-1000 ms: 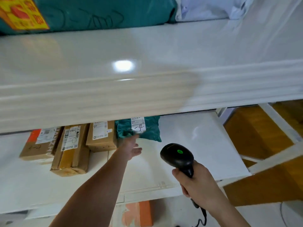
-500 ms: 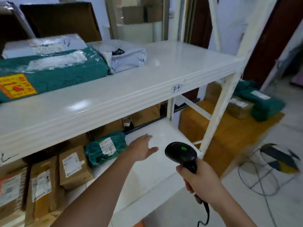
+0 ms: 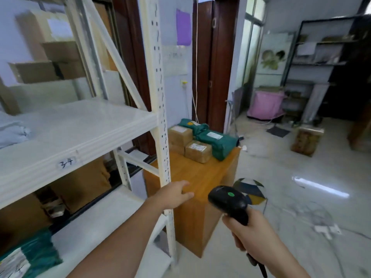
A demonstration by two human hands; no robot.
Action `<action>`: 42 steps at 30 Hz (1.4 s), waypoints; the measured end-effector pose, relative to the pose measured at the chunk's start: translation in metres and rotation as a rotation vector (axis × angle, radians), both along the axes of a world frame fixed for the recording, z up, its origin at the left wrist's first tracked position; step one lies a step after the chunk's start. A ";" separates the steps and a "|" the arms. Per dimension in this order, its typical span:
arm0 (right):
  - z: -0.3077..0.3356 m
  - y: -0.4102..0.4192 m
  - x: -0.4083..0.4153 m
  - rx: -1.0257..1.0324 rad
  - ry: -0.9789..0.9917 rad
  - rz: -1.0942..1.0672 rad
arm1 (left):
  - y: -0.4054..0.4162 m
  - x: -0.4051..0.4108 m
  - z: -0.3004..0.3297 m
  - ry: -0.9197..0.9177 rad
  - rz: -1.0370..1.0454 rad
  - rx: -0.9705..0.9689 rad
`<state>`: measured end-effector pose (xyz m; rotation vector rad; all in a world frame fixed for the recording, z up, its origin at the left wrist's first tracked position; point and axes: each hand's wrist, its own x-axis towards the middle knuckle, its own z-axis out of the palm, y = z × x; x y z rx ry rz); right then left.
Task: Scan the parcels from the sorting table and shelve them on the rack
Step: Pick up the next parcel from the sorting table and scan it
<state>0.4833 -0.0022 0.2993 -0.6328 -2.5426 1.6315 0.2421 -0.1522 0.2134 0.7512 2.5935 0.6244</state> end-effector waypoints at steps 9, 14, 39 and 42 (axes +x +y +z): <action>-0.004 0.112 -0.023 0.027 0.007 -0.051 | 0.123 -0.041 -0.007 0.160 -0.032 -0.078; -0.016 0.154 -0.068 0.027 -0.020 -0.061 | 0.160 -0.084 -0.022 0.174 -0.004 -0.133; -0.070 0.378 -0.403 -0.052 -0.129 0.093 | 0.358 -0.375 -0.105 -0.022 0.221 -0.279; -0.068 0.405 -0.443 -0.023 -0.146 0.163 | 0.373 -0.392 -0.119 -0.131 0.352 -0.190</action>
